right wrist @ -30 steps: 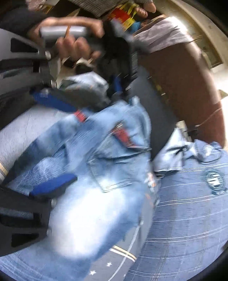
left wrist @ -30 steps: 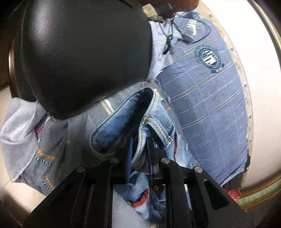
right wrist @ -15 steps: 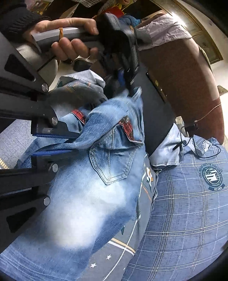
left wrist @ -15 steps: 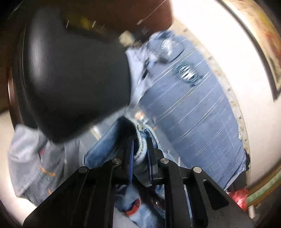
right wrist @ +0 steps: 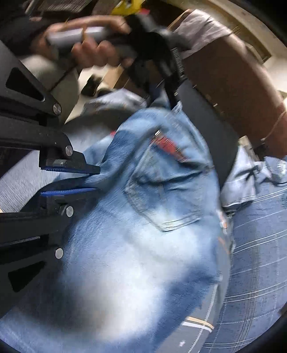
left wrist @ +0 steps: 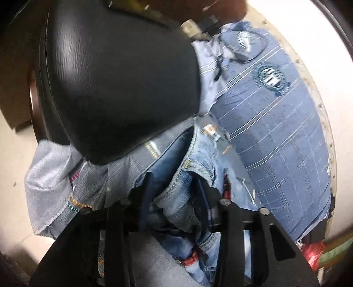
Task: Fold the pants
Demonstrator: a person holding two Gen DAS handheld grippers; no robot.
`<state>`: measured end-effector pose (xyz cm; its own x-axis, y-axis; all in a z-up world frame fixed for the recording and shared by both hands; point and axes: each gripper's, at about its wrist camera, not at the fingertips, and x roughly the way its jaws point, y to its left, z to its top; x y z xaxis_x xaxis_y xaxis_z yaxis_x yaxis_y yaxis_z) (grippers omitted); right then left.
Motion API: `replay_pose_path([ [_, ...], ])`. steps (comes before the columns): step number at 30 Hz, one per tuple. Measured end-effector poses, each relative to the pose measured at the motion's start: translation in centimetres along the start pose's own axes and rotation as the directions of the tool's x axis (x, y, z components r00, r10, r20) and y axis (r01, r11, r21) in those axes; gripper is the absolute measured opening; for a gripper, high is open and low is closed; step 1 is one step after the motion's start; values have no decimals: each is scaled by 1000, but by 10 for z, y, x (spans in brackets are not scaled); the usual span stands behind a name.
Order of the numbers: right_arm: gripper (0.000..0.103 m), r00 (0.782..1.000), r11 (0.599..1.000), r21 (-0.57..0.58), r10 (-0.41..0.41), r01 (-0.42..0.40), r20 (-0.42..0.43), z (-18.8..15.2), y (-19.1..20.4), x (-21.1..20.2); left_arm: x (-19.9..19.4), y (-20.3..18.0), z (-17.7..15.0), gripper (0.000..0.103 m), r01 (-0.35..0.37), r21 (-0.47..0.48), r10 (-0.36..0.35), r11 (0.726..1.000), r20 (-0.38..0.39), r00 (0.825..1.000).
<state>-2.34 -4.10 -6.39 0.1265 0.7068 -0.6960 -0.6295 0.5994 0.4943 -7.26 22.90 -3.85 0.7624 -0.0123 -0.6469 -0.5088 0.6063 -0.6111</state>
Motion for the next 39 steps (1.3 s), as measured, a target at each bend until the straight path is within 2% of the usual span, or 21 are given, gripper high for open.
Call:
replay_pose_path([
  [2, 16, 1000, 1000, -1, -12, 12, 29, 3, 3, -16, -6, -9, -3, 42, 15, 40, -16, 999, 25, 1000],
  [3, 20, 999, 1000, 1, -18, 18, 41, 3, 5, -25, -7, -14, -5, 48, 23, 66, -25, 998, 32, 999],
  [5, 33, 998, 1000, 18, -16, 15, 66, 3, 5, -43, -9, -27, -8, 51, 29, 124, -34, 992, 36, 999],
  [6, 50, 996, 1000, 29, -9, 6, 92, 1, 4, -54, -11, -31, -10, 51, 31, 144, -37, 989, 42, 998],
  [7, 62, 993, 999, 39, -5, 0, 115, -1, 2, -63, -11, -32, -10, 55, 35, 147, -42, 989, 42, 998],
  [9, 64, 988, 998, 58, -19, 11, 150, -6, 1, -78, -14, -33, -11, 60, 35, 145, -42, 989, 46, 998],
  [13, 64, 983, 995, 103, -14, -5, 185, -9, -11, -105, -28, -39, -17, 60, 39, 173, -58, 984, 106, 993],
  [15, 64, 977, 988, 151, -15, -18, 213, -12, -20, -122, -30, -44, -22, 60, 35, 196, -55, 980, 98, 994],
  [18, 64, 968, 974, 224, -78, 24, 239, -19, -36, -143, -34, -61, -35, 60, 38, 257, -63, 966, 90, 994],
  [20, 64, 956, 958, 274, -154, 83, 249, -27, -50, -160, -38, -75, -51, 60, 63, 283, -85, 957, 67, 994],
  [22, 64, 940, 939, 322, -212, 120, 268, -37, -66, -183, -36, -89, -70, 60, 163, 278, -160, 947, -36, 987],
  [24, 64, 931, 923, 364, -236, 125, 279, -46, -79, -203, -33, -103, -88, 60, 239, 251, -214, 938, -123, 969],
  [27, 64, 911, 885, 423, -323, 194, 257, -59, -102, -242, -29, -136, -123, 60, 316, 255, -262, 914, -224, 939],
  [28, 64, 896, 870, 445, -354, 211, 267, -63, -110, -256, -25, -153, -142, 60, 356, 261, -279, 897, -291, 915],
  [30, 64, 871, 837, 491, -410, 242, 269, -73, -129, -278, -16, -173, -169, 60, 394, 263, -281, 881, -378, 882],
  [33, 64, 855, 787, 577, -439, 217, 276, -94, -175, -301, 6, -205, -221, 60, 451, 251, -277, 856, -513, 812],
  [34, 64, 856, 770, 605, -441, 205, 271, -101, -189, -303, 16, -217, -241, 60, 473, 242, -270, 847, -571, 775],
  [36, 63, 879, 735, 662, -405, 149, 251, -115, -218, -300, 29, -230, -264, 60, 489, 227, -256, 842, -629, 734],
  [37, 59, 895, 718, 686, -375, 117, 240, -121, -231, -297, 32, -241, -279, 60, 500, 260, -240, 826, -640, 729],
  [38, 57, 910, 697, 712, -345, 85, 229, -128, -244, -295, 32, -248, -285, 60, 507, 292, -228, 811, -641, 733],
  [39, 57, 916, 686, 725, -328, 62, 231, -132, -252, -296, 31, -258, -297, 60, 516, 347, -204, 783, -640, 740],
])
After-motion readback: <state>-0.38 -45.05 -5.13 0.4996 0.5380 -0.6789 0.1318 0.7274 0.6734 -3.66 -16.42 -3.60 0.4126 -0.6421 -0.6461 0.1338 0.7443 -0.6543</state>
